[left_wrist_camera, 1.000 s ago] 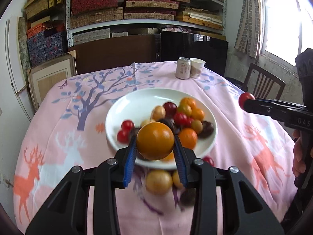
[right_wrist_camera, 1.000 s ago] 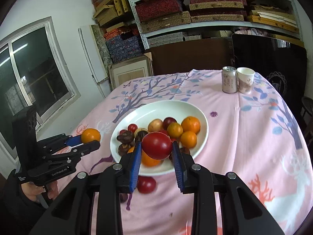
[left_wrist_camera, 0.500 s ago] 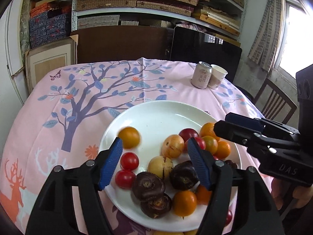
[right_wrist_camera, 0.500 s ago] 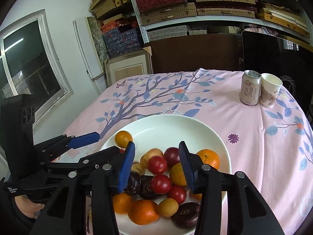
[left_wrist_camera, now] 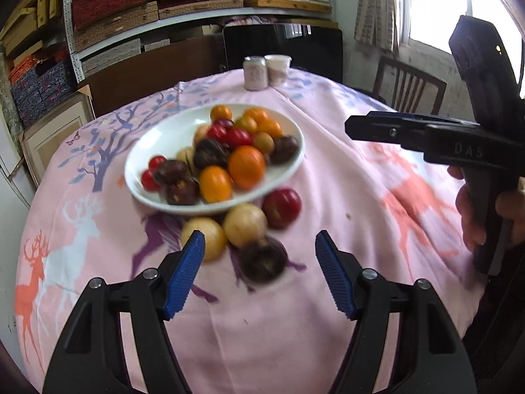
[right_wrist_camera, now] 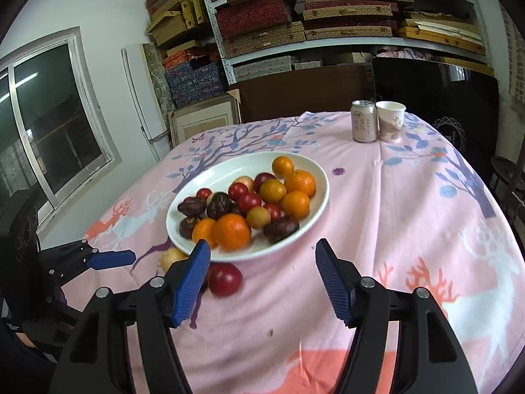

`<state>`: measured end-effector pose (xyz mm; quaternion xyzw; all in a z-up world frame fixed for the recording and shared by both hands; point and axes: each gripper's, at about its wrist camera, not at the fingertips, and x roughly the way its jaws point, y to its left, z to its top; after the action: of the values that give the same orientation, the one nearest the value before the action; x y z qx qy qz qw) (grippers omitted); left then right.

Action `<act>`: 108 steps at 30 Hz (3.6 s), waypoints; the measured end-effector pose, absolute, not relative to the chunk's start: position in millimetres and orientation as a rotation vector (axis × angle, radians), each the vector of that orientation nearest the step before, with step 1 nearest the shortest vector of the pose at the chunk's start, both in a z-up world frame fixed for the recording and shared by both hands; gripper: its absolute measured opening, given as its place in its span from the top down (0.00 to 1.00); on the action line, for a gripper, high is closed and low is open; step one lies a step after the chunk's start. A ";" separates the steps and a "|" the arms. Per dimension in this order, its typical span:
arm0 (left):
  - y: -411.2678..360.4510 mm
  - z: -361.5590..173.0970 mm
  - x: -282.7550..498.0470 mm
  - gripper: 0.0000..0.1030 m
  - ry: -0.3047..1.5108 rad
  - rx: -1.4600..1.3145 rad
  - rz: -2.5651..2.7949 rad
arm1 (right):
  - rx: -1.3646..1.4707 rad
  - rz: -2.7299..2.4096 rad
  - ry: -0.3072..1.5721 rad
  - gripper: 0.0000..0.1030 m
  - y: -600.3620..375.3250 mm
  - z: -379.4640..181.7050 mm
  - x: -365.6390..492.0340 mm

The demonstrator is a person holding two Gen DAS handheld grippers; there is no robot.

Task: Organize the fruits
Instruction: 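Grasp a dark plum with the left tool while the right tool grasps a red apple, then place the apple on the plate with the right tool while the left tool places the plum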

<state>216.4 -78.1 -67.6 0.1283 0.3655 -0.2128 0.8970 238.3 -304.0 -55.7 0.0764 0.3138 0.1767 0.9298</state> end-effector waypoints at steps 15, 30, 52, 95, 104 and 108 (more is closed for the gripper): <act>-88.0 -114.5 245.7 0.60 0.927 0.176 -0.398 | 0.200 0.318 0.729 0.35 -317.8 -95.4 223.0; -22.8 -98.4 230.5 0.60 0.846 0.002 -0.344 | 0.110 0.411 0.831 0.35 -267.8 -97.7 250.5; -22.1 -100.6 227.5 0.60 0.849 -0.012 -0.371 | 0.141 0.494 0.885 0.62 -237.1 -110.3 274.4; -29.2 -36.9 388.3 0.60 0.754 0.010 -0.315 | 0.109 0.380 0.641 0.62 -255.3 -26.9 379.1; -25.7 -51.2 412.3 0.44 0.779 -0.017 -0.288 | 0.098 0.442 0.625 0.49 -238.2 -31.1 403.5; -21.2 -37.8 386.7 0.37 0.746 -0.010 -0.290 | 0.116 0.418 0.637 0.49 -247.3 -25.8 383.9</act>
<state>386.7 -21.2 -37.8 -0.0051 0.3632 -0.1410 0.9210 383.9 -247.3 -25.8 0.0564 0.3107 0.2037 0.9267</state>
